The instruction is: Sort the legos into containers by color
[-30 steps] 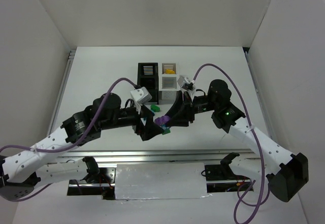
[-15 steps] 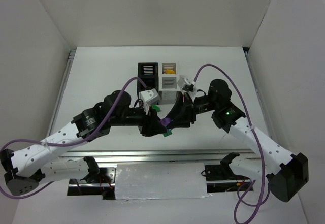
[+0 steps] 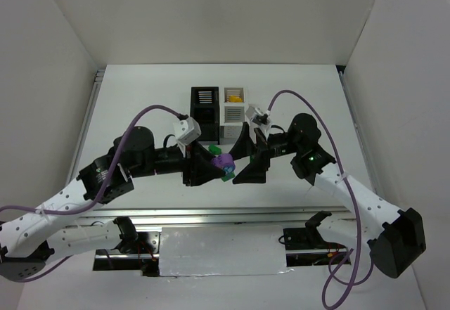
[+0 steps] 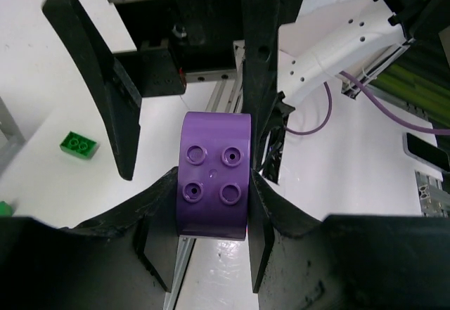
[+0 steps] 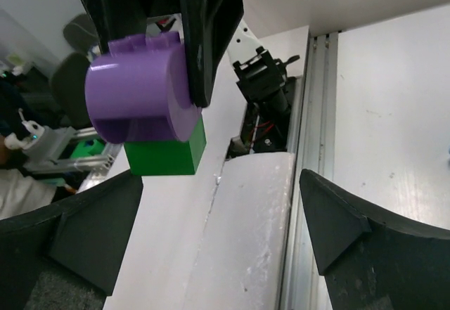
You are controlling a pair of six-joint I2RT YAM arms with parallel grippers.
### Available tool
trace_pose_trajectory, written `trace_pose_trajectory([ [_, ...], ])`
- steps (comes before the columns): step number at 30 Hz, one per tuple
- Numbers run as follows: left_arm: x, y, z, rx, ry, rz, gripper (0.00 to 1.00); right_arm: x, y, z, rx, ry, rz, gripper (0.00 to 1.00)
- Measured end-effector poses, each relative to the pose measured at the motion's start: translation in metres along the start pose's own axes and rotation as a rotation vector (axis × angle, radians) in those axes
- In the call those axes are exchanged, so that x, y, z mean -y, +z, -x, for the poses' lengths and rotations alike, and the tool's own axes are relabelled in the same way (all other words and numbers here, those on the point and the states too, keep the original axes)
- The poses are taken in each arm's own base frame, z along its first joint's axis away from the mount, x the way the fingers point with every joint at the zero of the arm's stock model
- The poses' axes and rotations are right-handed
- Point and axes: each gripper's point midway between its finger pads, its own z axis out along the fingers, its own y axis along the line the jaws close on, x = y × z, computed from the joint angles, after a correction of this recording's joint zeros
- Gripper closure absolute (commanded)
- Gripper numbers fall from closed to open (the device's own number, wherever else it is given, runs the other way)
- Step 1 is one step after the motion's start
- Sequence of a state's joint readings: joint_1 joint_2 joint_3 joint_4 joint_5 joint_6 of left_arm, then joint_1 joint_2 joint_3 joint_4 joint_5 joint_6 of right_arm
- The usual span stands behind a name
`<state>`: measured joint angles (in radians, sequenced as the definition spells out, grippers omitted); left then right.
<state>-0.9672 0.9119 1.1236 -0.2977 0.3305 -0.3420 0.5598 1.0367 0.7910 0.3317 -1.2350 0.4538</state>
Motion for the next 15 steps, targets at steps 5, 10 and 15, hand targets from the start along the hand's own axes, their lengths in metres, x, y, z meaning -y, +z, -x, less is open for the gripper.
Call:
trace_pose_trajectory([
  [5, 0.002, 0.0, 0.008, 0.031, 0.011, -0.009, 1.0, -0.001, 0.0, -0.008, 0.032, 0.062, 0.012, 0.08],
  [10, -0.001, 0.007, 0.007, 0.028, 0.007, -0.01, 1.0, -0.008, 0.001, -0.001, 0.054, 0.053, 0.033, 0.09],
  [15, -0.005, 0.012, 0.004, 0.016, 0.001, -0.004, 1.0, -0.01, 0.002, 0.003, 0.068, 0.032, 0.022, 0.14],
])
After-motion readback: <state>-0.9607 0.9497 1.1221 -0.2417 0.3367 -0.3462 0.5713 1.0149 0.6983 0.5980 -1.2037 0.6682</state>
